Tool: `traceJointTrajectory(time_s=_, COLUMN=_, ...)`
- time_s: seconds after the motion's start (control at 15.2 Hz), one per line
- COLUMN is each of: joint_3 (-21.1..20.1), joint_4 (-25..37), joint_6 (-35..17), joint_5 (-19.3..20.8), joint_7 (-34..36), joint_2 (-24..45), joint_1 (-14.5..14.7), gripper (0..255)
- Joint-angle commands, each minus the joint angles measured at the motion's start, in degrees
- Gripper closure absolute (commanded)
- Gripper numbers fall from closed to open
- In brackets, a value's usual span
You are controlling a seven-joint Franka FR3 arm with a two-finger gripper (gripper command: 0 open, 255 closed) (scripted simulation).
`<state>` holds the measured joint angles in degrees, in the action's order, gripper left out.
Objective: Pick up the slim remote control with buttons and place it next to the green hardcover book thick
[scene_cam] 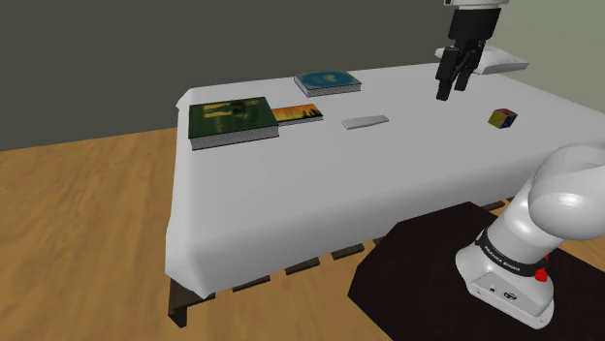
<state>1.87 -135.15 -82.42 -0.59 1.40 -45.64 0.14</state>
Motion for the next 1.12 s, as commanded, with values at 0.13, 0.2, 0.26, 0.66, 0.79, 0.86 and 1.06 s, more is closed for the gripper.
traceJointTrajectory(time_s=0.13, joint_3=2.6, joint_4=-1.6, joint_6=-2.6, joint_5=2.3, joint_7=-5.1, joint_2=0.7, joint_1=0.3, gripper=0)
traceJointTrajectory(time_s=0.2, joint_3=4.0, joint_4=-2.3, joint_6=-4.0, joint_5=3.4, joint_7=-7.6, joint_2=1.2, joint_1=0.4, gripper=0)
traceJointTrajectory(time_s=0.26, joint_3=5.3, joint_4=-2.8, joint_6=-5.4, joint_5=4.5, joint_7=-10.1, joint_2=1.9, joint_1=0.6, gripper=0)
traceJointTrajectory(time_s=0.66, joint_3=13.4, joint_4=-4.1, joint_6=-14.6, joint_5=10.0, joint_7=-24.8, joint_2=8.2, joint_1=1.6, gripper=0)
traceJointTrajectory(time_s=0.79, joint_3=16.1, joint_4=-3.8, joint_6=-17.9, joint_5=11.2, joint_7=-29.6, joint_2=11.2, joint_1=2.2, gripper=0)
traceJointTrajectory(time_s=0.86, joint_3=17.4, joint_4=-3.5, joint_6=-19.5, joint_5=11.6, joint_7=-32.0, joint_2=12.8, joint_1=2.5, gripper=0)
traceJointTrajectory(time_s=1.06, joint_3=21.3, joint_4=-1.9, joint_6=-24.4, joint_5=12.3, joint_7=-39.4, joint_2=18.3, joint_1=3.8, gripper=0)
